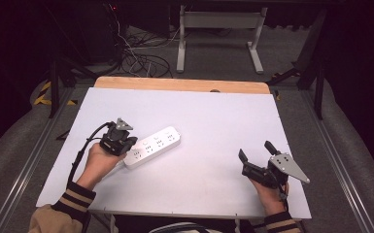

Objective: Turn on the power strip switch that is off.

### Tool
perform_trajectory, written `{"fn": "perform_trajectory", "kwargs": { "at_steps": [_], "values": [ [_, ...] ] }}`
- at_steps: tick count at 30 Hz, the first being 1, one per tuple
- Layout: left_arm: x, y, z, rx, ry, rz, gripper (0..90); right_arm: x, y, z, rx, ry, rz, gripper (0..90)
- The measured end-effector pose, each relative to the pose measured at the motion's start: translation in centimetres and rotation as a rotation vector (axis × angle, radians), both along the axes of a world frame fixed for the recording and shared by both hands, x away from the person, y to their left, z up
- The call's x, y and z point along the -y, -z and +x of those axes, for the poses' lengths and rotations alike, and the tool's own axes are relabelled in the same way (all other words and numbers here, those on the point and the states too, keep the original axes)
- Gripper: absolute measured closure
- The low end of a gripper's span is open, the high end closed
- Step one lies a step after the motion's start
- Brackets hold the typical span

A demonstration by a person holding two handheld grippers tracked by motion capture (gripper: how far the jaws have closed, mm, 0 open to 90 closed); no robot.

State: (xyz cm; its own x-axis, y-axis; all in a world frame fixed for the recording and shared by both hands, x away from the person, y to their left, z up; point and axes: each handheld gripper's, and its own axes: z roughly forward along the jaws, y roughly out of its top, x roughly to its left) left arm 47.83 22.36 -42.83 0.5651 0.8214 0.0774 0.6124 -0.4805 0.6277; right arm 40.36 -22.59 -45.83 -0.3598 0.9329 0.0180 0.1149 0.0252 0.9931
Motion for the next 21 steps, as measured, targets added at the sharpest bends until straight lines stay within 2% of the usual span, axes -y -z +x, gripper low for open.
{"fn": "perform_trajectory", "kwargs": {
  "at_steps": [5, 10, 16, 21],
  "values": [
    [0.0, 0.4, 0.2, -0.018, 0.003, 0.012, 90.0, -0.1, 0.0, -0.1, 0.0, -0.011, -0.007, 6.9],
    [-0.3, 0.9, 0.6, -0.044, -0.006, 0.007, 90.0, 0.0, 0.0, -0.1, -0.003, -0.008, -0.01, 7.0],
    [-0.8, 1.2, 1.0, -0.087, 0.003, -0.038, 90.0, -0.1, 0.0, 0.0, -0.006, -0.007, -0.011, 7.1],
    [-0.9, 1.4, 1.1, -0.107, 0.009, -0.045, 90.0, -0.1, 0.0, 0.0, -0.011, -0.006, -0.01, 7.3]
  ]
}}
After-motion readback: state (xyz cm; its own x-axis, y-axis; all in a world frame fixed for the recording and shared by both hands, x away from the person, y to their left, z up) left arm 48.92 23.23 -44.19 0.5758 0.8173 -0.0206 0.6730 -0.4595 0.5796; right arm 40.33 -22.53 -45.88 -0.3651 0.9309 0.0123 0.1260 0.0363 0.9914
